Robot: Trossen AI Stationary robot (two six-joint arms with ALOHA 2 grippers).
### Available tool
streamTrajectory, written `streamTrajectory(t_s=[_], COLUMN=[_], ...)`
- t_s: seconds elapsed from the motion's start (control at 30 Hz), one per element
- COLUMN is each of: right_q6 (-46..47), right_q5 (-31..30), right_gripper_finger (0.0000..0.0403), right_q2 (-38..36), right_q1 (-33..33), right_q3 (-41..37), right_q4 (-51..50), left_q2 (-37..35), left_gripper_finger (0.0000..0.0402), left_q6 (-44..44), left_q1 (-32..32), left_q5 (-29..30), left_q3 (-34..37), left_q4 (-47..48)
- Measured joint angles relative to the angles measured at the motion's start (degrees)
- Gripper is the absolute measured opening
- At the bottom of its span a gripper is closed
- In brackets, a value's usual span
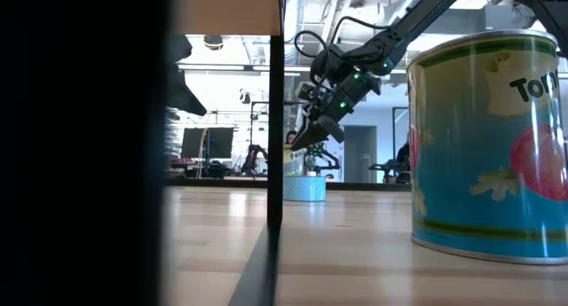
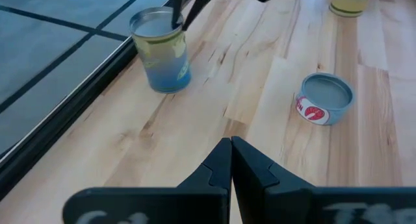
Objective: Pick and place cans onto a shelf
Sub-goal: Move the canned peas to the middle of the table
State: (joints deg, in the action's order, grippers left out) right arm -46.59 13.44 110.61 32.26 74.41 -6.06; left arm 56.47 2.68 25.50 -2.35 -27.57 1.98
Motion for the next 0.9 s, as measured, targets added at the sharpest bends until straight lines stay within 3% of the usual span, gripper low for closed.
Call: streamTrajectory(t_s=[0.17, 0.4, 0.6, 0.9], right_q6=[-0.39, 0.09, 2.56, 7.13], right_q5=[0.25, 1.37, 9.43, 7.78], right_gripper_finger=[0.0011, 0.0012, 0.0007, 0.0005], right_q2=[-0.2, -2.01, -6.25, -13.08], right_q1=[-0.04, -2.21, -3.46, -3.81], right_q3=[1.12, 3.39, 3.2, -8.02], right_q4=[-3.6, -11.76, -16.13, -10.68], left_q2=[0.0, 0.0, 0.0, 0.0], left_gripper_finger=[0.0, 0.0, 0.0, 0.0], left_q6=[0.02, -0.17, -0.01, 0.31], left_q1=[0.0, 0.0, 0.0, 0.0], left_q5=[0.0, -0.02, -0.07, -0.11], left_q3=[0.02, 0.02, 0.02, 0.02], left_q4=[-0.2, -0.17, -0.13, -0.52])
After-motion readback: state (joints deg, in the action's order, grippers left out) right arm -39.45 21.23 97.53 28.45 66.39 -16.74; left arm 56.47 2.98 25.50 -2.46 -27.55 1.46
